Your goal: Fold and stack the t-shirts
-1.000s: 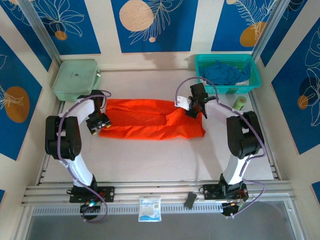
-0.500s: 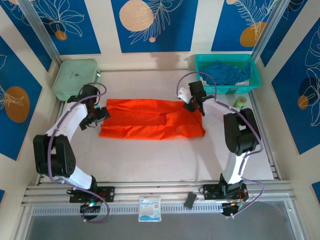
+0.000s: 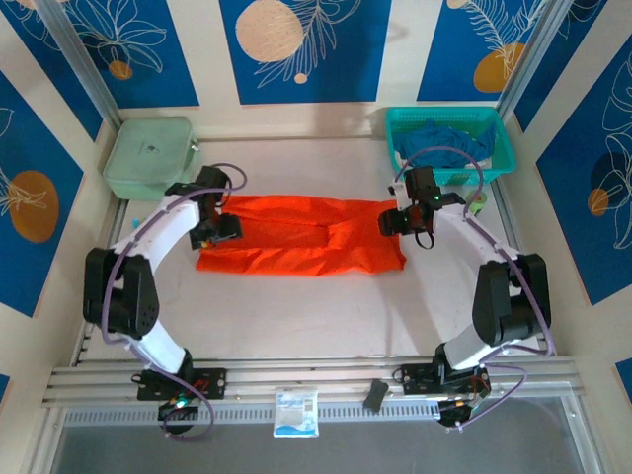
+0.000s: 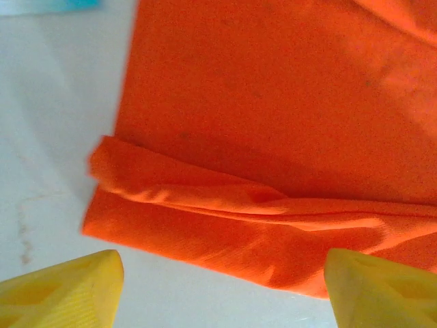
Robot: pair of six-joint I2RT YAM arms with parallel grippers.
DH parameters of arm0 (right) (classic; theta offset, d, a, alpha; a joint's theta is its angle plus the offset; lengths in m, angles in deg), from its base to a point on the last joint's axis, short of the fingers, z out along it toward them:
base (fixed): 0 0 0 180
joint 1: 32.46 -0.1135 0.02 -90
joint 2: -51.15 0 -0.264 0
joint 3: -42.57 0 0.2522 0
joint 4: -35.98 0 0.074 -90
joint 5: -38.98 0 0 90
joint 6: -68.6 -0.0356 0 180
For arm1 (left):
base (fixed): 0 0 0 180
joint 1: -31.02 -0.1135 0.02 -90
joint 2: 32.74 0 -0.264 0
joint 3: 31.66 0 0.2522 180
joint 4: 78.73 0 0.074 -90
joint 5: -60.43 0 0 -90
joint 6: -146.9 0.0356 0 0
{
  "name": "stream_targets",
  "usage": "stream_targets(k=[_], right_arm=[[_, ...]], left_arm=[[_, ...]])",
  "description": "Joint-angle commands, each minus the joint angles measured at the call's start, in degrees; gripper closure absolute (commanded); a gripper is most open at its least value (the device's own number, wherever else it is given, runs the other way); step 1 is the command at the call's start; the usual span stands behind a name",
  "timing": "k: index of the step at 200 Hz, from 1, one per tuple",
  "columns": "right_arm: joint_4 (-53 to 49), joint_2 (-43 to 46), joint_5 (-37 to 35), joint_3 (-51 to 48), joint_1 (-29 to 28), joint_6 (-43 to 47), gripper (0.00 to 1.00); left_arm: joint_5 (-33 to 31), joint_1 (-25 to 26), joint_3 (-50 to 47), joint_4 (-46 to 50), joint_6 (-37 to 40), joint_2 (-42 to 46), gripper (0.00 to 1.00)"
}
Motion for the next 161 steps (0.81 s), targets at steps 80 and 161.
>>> stream_targets(k=[80, 161], right_arm=[[-3.5, -7.7, 14.5, -0.7, 2.2, -4.7, 0.56], [-4.8, -10.6, 13.8, 2.4, 3.4, -2.9, 1.00]], left_arm=[[-6.8, 2.3, -0.2, -1.9, -1.7, -12.6, 0.29], [-11.4, 2.3, 0.7, -1.9, -1.5, -18.4, 0.33]])
